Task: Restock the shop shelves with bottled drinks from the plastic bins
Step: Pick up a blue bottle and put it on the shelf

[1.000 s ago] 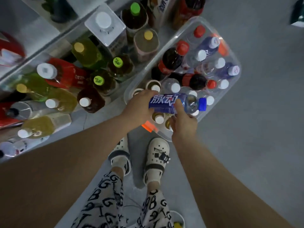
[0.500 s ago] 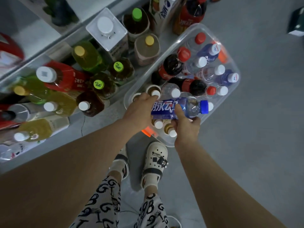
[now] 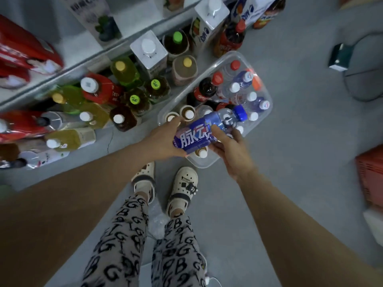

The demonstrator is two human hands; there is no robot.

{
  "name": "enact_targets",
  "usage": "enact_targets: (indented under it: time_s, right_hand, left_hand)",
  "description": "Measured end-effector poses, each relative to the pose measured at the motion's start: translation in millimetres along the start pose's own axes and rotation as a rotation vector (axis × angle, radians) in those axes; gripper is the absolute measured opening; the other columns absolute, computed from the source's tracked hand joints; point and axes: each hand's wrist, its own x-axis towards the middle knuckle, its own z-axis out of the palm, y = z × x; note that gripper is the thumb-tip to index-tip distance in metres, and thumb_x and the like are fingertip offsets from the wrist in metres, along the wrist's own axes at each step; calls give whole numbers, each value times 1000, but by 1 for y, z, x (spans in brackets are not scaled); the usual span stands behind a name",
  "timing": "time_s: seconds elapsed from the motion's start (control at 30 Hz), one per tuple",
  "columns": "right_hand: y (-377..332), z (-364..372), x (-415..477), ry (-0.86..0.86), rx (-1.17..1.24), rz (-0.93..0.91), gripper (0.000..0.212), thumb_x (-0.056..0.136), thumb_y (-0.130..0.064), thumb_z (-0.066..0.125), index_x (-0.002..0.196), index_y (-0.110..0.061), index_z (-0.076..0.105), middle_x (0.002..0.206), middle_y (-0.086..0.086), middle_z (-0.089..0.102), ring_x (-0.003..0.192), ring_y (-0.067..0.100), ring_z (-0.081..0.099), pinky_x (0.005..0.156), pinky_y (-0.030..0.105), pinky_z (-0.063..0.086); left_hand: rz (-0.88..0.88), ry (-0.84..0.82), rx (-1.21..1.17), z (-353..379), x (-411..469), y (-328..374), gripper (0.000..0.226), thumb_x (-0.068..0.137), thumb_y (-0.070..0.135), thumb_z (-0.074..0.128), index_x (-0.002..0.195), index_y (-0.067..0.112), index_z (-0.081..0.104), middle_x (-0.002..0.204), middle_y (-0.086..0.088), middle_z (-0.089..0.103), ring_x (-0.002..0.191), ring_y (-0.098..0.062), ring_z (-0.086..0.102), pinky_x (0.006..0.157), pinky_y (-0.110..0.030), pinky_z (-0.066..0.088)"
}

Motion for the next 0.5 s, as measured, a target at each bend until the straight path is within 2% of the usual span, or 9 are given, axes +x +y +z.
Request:
enact_targets:
  time_s: [0.1, 0.2, 0.3, 0.37, 0.43, 0.5]
  right_hand:
    - [-23, 6, -30, -64, -21, -3, 48, 91, -18, 73, 133, -8, 52, 120, 9, 72, 104, 25, 72, 90, 33, 58]
    - [-47, 8, -68, -128, -71, -17, 40, 93, -18, 70, 128, -7, 56, 105, 5, 75, 86, 17, 71, 83, 31, 57]
    - [-68, 5, -110, -168, -125, -36, 43, 93, -22, 70, 130, -7, 55, 107, 7, 75, 87, 18, 70, 90, 37, 57]
    - [-81, 1, -138, -195, -167, -55, 49, 92, -26, 71, 134, -8, 53, 113, 10, 74, 93, 22, 70, 96, 42, 56]
    - [-94, -2, -166, -232, -212, -74, 48, 93, -28, 69, 135, -10, 54, 109, 7, 75, 92, 21, 70, 91, 39, 58]
    - [-108, -5, -194, -271, -249, -97, 47, 94, -30, 67, 135, -11, 55, 108, 4, 75, 93, 20, 71, 87, 37, 57]
  left_hand:
    - [-11, 30, 13, -8, -37, 19, 95, 54, 50, 86, 136, 23, 45, 127, -7, 60, 115, -25, 58, 95, -43, 50]
    - [-40, 66, -39, -14, -81, 46, 101, 44, 62, 77, 131, 21, 46, 125, -3, 60, 113, -22, 58, 94, -41, 51]
    - [-53, 82, -166, -18, -129, 72, 88, 59, 45, 89, 130, 17, 46, 125, 2, 61, 112, -19, 61, 96, -39, 50]
    - [-51, 80, -225, -22, -160, 88, 77, 68, 40, 88, 129, 16, 47, 124, 3, 61, 112, -17, 61, 97, -37, 50]
    - [-56, 64, -315, -26, -192, 105, 65, 78, 30, 82, 131, 15, 47, 127, 0, 61, 111, -16, 61, 96, -33, 50]
    - [-58, 48, -385, -32, -224, 122, 57, 87, 23, 74, 136, 14, 45, 129, -2, 59, 110, -15, 59, 90, -25, 50]
